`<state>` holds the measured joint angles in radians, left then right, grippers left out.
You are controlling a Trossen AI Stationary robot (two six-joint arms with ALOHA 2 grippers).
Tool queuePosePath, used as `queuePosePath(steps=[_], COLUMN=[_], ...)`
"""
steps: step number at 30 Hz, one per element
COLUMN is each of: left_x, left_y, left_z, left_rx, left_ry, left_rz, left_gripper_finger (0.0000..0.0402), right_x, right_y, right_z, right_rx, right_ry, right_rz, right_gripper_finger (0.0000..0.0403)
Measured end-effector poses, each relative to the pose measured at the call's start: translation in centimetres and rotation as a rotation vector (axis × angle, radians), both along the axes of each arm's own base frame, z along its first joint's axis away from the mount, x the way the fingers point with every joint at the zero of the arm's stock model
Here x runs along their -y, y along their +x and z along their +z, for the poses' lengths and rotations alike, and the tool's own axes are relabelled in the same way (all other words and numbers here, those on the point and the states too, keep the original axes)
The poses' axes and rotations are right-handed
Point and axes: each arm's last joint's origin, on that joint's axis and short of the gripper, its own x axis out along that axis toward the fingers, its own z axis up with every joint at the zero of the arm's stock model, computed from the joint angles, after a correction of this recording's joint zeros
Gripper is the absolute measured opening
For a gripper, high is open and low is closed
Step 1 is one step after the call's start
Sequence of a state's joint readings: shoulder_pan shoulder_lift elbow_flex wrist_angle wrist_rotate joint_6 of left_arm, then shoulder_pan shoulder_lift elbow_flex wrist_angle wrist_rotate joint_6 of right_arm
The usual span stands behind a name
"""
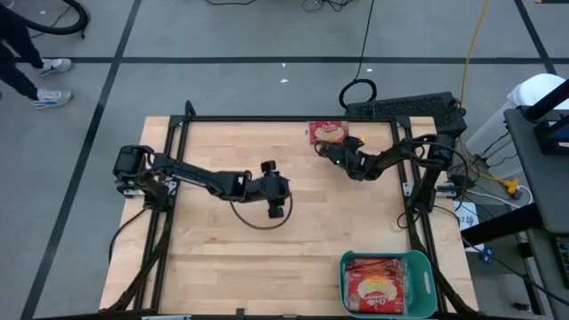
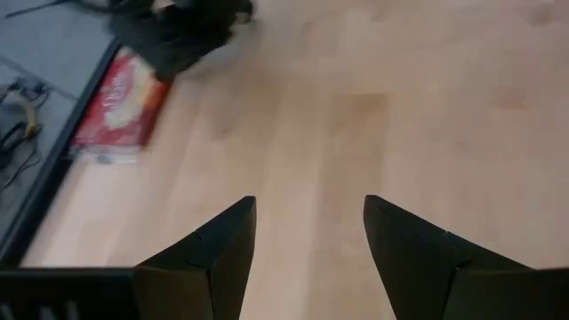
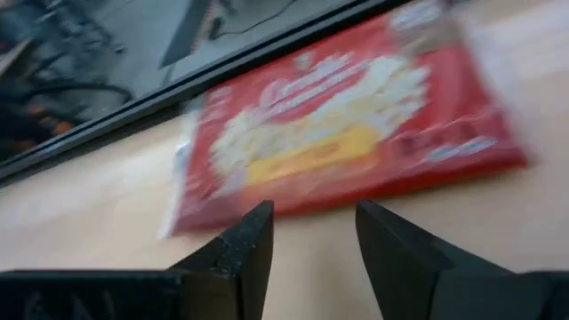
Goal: Sort popcorn bags into baskets
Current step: Put the popcorn bag into the green bin
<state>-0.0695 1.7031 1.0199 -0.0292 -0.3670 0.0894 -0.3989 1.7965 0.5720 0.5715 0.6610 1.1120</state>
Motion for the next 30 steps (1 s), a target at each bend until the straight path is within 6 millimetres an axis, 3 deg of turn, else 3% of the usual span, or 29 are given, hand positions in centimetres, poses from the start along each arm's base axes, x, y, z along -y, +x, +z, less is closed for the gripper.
queuePosePath(steps=[4, 9, 15, 20, 25, 30], left_x=[-1.9, -3.3, -4.0, -4.5, -4.7, -4.4], left_y=[-0.3, -1.2, -2.2, -2.1, -2.0, -2.4], left_z=[-0.3, -1.7, -3.5, -3.4, -3.3, -3.8], left_rx=[-0.045, -0.077, -0.035, 0.005, 0.022, -0.033], left_ry=[-0.002, -0.031, -0.051, -0.048, -0.045, -0.072], left_rz=[0.058, 0.126, 0.162, 0.169, 0.172, 0.186], left_gripper_finger=[0.0214, 0.0214, 0.0214, 0.0214, 0.0214, 0.0214], right_x=[-1.6, -2.7, -3.0, -1.7, -0.8, 0.0], right_y=[1.1, 1.6, 2.9, 4.4, 6.9, 8.4], right_z=[0.8, 3.4, 9.6, 13.5, 12.5, 8.4], right_rx=[-0.026, -0.099, -0.388, -0.628, -0.806, -0.974], right_ry=[-0.050, -0.077, -0.032, -0.092, -0.148, -0.109], right_rz=[0.147, 0.259, 0.418, 0.542, 0.594, 0.619], right_gripper_finger=[0.0151, 0.0152, 0.0152, 0.0153, 0.0158, 0.0183])
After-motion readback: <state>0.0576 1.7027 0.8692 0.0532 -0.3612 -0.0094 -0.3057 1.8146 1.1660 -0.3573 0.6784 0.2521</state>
